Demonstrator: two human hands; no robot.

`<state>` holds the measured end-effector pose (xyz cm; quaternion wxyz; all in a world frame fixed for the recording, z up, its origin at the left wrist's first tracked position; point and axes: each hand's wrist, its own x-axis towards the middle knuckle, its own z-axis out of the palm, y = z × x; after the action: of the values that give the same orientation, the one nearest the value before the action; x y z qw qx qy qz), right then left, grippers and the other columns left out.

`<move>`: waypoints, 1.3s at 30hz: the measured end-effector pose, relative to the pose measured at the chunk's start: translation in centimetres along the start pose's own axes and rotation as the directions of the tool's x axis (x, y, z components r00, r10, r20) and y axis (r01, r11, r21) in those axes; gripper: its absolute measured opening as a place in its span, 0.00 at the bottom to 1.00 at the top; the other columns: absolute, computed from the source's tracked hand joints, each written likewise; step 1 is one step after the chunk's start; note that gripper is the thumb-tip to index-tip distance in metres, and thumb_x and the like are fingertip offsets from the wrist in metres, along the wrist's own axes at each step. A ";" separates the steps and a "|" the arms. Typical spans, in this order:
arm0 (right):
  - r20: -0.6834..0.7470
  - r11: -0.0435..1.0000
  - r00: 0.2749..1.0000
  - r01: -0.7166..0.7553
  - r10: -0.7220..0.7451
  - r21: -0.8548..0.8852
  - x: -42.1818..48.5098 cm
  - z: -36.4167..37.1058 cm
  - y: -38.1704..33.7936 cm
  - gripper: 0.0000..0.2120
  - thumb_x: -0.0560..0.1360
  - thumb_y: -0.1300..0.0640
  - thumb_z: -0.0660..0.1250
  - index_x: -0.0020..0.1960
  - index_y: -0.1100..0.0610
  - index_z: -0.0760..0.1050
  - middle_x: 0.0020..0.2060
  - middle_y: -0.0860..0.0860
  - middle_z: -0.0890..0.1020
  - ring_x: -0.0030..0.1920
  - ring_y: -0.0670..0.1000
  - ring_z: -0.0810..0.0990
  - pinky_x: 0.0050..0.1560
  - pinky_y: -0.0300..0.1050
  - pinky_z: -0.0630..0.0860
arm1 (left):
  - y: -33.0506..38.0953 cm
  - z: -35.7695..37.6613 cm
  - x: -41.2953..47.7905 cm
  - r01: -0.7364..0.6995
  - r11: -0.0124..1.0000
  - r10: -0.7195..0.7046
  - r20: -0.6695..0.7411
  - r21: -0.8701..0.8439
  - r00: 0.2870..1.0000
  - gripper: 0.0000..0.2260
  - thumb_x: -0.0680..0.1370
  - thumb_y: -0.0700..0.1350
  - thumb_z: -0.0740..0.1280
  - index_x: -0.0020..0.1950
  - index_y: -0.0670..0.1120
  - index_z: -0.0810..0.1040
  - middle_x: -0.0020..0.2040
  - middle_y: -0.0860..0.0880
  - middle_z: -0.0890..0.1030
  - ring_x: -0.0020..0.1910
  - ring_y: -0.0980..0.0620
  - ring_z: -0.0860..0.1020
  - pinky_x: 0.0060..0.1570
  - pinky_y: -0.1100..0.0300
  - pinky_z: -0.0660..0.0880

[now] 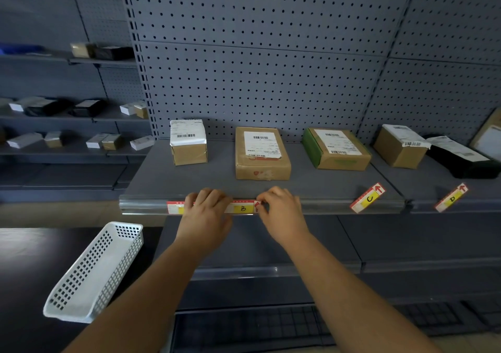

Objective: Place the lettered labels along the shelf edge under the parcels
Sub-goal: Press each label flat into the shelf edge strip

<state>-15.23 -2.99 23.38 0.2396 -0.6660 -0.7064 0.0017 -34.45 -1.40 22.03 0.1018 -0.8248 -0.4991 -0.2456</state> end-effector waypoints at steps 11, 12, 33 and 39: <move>-0.051 0.997 0.995 -0.082 0.082 0.010 0.1 0.2 0.1 0.06 0.78 0.53 0.63 0.50 0.50 0.79 0.49 0.47 0.75 0.53 0.49 0.73 0.57 0.48 0.68 | 0.3 0.2 -0.1 0.044 0.999 -0.045 0.011 0.017 0.999 0.14 0.75 0.53 0.66 0.59 0.52 0.77 0.56 0.52 0.77 0.58 0.48 0.71 0.60 0.48 0.64; -0.049 0.997 0.996 -0.081 0.080 -0.009 0.2 0.2 0.0 0.06 0.78 0.53 0.63 0.49 0.51 0.79 0.48 0.47 0.75 0.52 0.49 0.73 0.56 0.48 0.69 | 0.3 0.2 -0.1 0.042 0.999 -0.042 0.007 0.016 0.999 0.14 0.75 0.53 0.66 0.59 0.51 0.77 0.56 0.51 0.77 0.58 0.48 0.71 0.60 0.48 0.64; -0.060 0.986 0.998 -0.007 -0.003 -0.165 0.4 -0.3 2.1 0.07 0.80 0.53 0.60 0.51 0.51 0.76 0.50 0.48 0.73 0.52 0.50 0.72 0.53 0.48 0.69 | 2.3 1.0 1.0 0.015 1.000 -0.015 -0.037 0.003 0.999 0.13 0.73 0.53 0.68 0.55 0.51 0.79 0.53 0.52 0.77 0.55 0.49 0.70 0.58 0.49 0.62; -0.061 0.985 0.998 0.013 -0.024 -0.174 0.3 -1.1 3.2 0.07 0.80 0.54 0.60 0.51 0.52 0.77 0.50 0.48 0.73 0.52 0.50 0.72 0.53 0.48 0.68 | 3.2 1.6 1.0 0.016 1.000 -0.016 -0.010 -0.004 1.000 0.13 0.75 0.54 0.65 0.56 0.52 0.79 0.54 0.53 0.77 0.56 0.49 0.71 0.59 0.49 0.63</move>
<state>-11.84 -2.72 23.46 0.2027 -0.6774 -0.7023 -0.0828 -30.77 -1.46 21.40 0.1005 -0.8198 -0.5045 -0.2516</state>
